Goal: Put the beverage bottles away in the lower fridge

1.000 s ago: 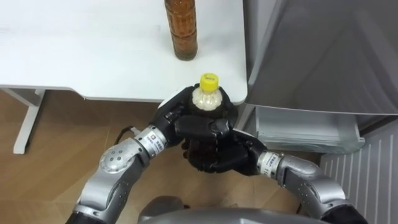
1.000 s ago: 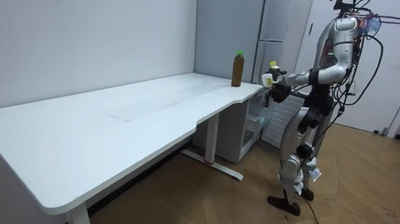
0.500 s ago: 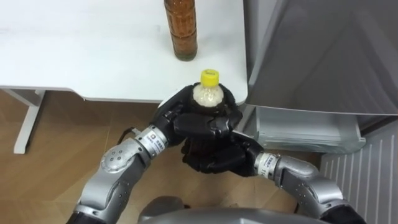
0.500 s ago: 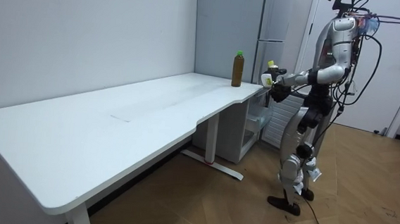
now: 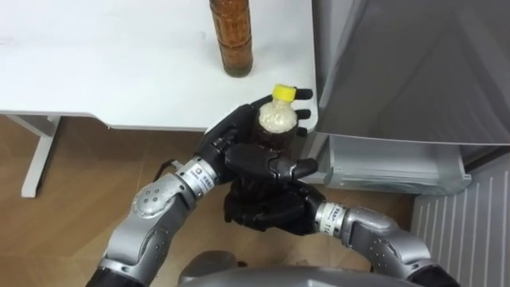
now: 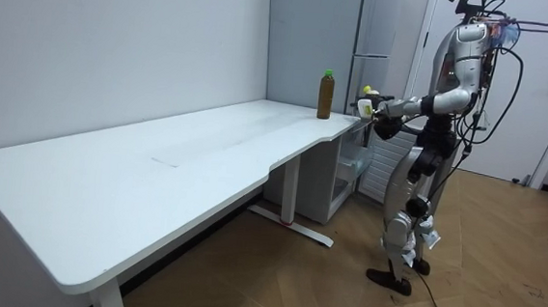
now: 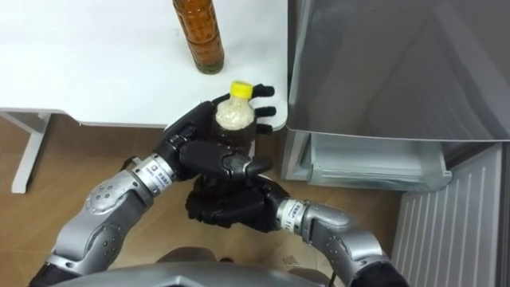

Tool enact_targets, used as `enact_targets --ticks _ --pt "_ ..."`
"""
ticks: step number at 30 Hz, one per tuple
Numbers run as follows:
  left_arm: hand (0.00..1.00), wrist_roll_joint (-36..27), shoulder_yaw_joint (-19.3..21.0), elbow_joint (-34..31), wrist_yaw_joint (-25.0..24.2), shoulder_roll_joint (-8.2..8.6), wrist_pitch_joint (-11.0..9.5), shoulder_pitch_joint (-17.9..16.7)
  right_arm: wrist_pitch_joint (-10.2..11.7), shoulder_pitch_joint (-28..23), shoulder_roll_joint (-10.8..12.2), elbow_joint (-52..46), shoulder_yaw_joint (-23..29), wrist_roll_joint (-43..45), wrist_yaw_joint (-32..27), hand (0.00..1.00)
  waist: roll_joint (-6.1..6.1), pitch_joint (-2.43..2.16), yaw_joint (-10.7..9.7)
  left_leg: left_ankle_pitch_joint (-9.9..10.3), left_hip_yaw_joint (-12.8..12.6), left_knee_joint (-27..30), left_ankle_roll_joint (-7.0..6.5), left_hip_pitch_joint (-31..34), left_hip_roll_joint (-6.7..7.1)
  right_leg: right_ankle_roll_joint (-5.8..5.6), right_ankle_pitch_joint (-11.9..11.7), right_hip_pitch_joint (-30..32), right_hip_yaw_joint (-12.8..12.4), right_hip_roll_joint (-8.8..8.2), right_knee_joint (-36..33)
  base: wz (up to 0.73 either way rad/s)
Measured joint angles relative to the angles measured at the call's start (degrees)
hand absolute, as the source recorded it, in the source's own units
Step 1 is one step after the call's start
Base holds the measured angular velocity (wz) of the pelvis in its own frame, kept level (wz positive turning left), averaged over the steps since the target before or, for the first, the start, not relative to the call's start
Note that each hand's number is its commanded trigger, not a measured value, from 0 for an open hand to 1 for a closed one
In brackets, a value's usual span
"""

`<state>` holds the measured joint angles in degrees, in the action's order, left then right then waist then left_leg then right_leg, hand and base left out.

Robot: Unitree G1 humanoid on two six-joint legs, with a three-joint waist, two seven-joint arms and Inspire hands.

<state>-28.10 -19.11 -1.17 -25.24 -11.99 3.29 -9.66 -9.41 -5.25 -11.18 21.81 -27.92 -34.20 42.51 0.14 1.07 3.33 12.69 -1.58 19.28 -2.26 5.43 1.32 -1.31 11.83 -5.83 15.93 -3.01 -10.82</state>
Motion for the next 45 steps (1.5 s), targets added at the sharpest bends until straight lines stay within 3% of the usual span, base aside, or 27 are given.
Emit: enact_targets --ticks 22,28,31,38,43,45 --pt "0.00 0.09 0.50 -0.71 0.11 -0.05 0.07 1.70 -0.72 -0.08 -0.23 0.00 -0.06 -4.36 2.18 1.00 0.20 -0.03 0.18 0.00 -0.21 0.18 0.00 -0.08 -0.50 0.00 0.00 -0.20 -0.05 0.00 -0.03 0.00" --pt "0.00 0.30 2.06 -5.20 3.30 -0.05 0.00 2.28 -0.71 -0.16 -0.87 0.00 0.06 -5.20 3.29 1.00 0.34 -0.02 0.45 0.01 -0.25 0.18 0.01 -0.69 -0.52 0.00 0.00 -0.80 0.00 0.02 0.03 0.00" --pt "0.00 0.29 4.61 -10.65 3.65 0.00 -0.03 2.28 -0.71 -0.69 -1.26 0.00 0.17 -5.14 4.53 1.00 0.42 -0.04 0.44 0.01 -0.25 0.20 0.01 -0.66 -0.56 0.00 0.00 -0.76 -0.03 0.05 0.05 0.00" --pt "0.00 1.31 9.53 -17.44 4.73 0.31 -1.55 2.41 -0.69 -0.80 -1.47 -0.42 0.66 -5.14 5.86 1.00 0.70 -0.17 0.74 0.00 0.16 0.00 0.02 -1.76 -0.48 0.00 0.00 -1.74 -0.06 0.07 0.18 0.00" --pt "0.00 2.85 10.07 -19.61 6.55 0.50 -2.23 3.87 -0.57 -1.26 -1.45 -0.35 0.62 -5.27 6.52 1.00 0.74 -0.18 1.58 -0.02 0.23 -0.47 0.05 -3.17 -0.44 0.00 0.00 -2.97 -0.02 0.06 0.22 0.00" --pt "0.00 2.79 10.08 -20.99 6.88 0.38 -3.63 4.02 -0.54 -1.66 -1.41 -0.35 0.62 -5.29 6.53 1.00 0.91 -0.08 1.66 -0.02 0.31 -0.49 0.06 -3.49 -0.44 0.00 0.00 -3.25 -0.04 0.06 0.26 0.00"
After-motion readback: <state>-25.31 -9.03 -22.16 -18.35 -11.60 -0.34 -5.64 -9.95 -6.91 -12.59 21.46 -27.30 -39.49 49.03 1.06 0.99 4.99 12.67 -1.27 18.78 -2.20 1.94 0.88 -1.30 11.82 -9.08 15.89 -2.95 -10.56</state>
